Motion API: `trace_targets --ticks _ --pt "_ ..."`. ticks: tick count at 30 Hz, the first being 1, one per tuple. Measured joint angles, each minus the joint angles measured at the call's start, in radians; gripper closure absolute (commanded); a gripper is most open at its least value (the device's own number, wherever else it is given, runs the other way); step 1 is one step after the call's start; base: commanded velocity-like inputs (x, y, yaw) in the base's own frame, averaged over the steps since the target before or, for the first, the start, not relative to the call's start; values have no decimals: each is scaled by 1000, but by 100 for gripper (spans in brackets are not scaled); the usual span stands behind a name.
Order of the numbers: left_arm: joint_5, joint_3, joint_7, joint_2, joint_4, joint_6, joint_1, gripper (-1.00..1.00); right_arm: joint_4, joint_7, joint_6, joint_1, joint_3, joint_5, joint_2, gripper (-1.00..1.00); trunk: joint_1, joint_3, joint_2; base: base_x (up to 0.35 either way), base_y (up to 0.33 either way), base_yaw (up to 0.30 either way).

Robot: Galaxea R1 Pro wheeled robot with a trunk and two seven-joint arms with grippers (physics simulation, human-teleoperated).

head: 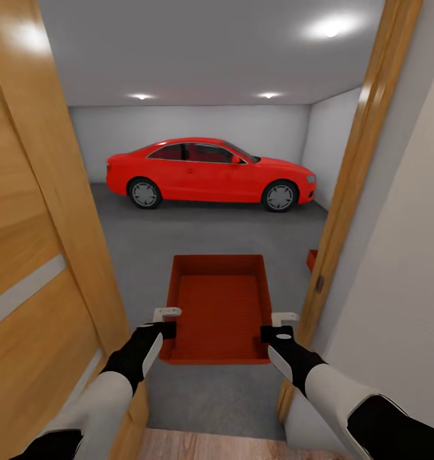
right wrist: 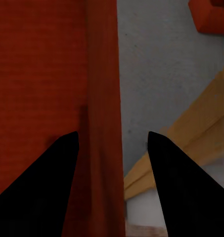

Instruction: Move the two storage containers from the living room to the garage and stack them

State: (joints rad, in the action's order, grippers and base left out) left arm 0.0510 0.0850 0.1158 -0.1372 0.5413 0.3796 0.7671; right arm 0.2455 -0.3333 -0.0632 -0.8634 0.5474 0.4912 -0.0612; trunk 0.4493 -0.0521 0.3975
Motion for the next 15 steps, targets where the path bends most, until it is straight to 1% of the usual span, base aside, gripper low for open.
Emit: trace_targets --ticks 3,7,9,13,15 --pt "0 0 0 0 0 0 0 100 0 0 0 0 0 0 0 100 0 0 0 0 0 -207" --pt "0 0 0 0 1 0 0 100 0 0 0 0 0 0 0 100 0 0 0 5 5 -57" --pt "0 0 0 0 1 1 0 100 0 1 0 0 -1 0 0 100 0 0 0 93 117 -11" --pt "0 1 0 0 1 1 0 100 0 1 0 0 -1 -1 0 100 0 0 0 171 222 -1" --pt "1 1 0 0 1 1 0 100 0 1 0 0 -1 -1 0 100 0 0 0 90 93 0"
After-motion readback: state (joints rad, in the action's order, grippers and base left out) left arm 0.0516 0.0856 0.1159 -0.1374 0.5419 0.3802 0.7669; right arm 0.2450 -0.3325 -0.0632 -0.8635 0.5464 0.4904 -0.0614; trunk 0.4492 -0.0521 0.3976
